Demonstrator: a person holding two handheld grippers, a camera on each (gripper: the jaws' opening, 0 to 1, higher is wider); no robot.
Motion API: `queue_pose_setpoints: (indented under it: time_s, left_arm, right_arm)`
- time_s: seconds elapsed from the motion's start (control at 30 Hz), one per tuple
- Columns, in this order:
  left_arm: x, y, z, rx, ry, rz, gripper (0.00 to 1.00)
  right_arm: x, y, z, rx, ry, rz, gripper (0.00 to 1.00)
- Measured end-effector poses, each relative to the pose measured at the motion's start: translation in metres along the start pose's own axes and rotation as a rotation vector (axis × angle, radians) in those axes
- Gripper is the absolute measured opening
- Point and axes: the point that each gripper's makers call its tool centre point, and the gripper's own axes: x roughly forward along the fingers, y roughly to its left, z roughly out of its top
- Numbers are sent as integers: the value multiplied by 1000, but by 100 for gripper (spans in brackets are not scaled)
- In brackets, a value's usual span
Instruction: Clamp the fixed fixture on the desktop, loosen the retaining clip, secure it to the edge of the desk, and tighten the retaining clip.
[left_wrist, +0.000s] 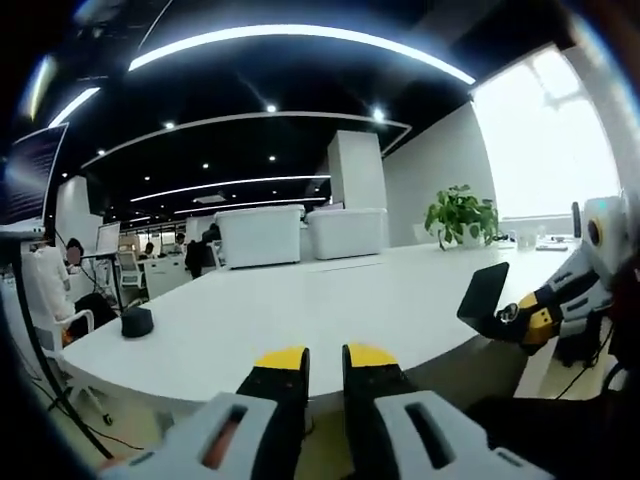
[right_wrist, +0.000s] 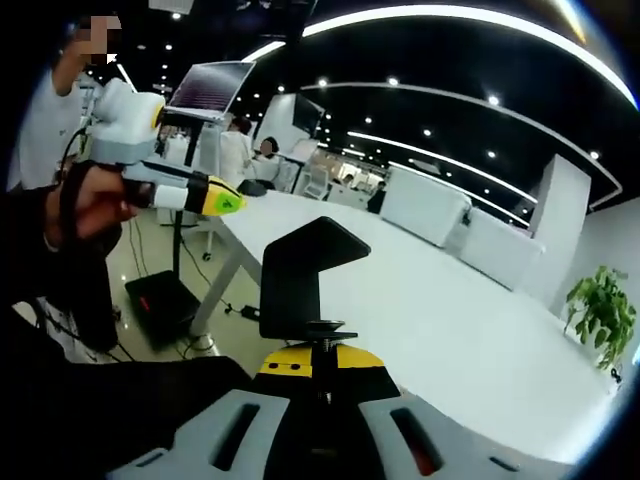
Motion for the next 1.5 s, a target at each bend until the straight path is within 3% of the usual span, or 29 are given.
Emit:
queue_pose_setpoints:
  time_s: [0.23, 0.3, 0.63, 0.97, 1.07, 1.33, 1.5]
  left_arm:
    - [-12, 4, -7, -10, -3, -3, 15]
    - [-14, 7, -8, -23, -7, 0, 15]
    - [-13, 10, -13, -39, -3, -14, 13]
    - [-4, -8, -12, -61, -13, -64, 11]
    - [-6, -14, -5, -89, -34, -70, 11]
    - [-7, -18, 3, -79, -55, -67, 10]
    - [-8, -22, -1, -68, -39, -72, 4]
  right_arm:
    - [1, -1, 3, 16, 10, -1, 2]
    - [10, 11, -10, 21, 8, 1, 2]
    - [22, 26, -16, 74, -3, 17, 2]
    - [28, 14, -31, 201, -57, -36, 2]
    - [30, 5, -41, 295, -60, -48, 2]
    - [34, 0, -52, 349, -64, -43, 3]
    - [36, -4, -55, 383, -75, -34, 3]
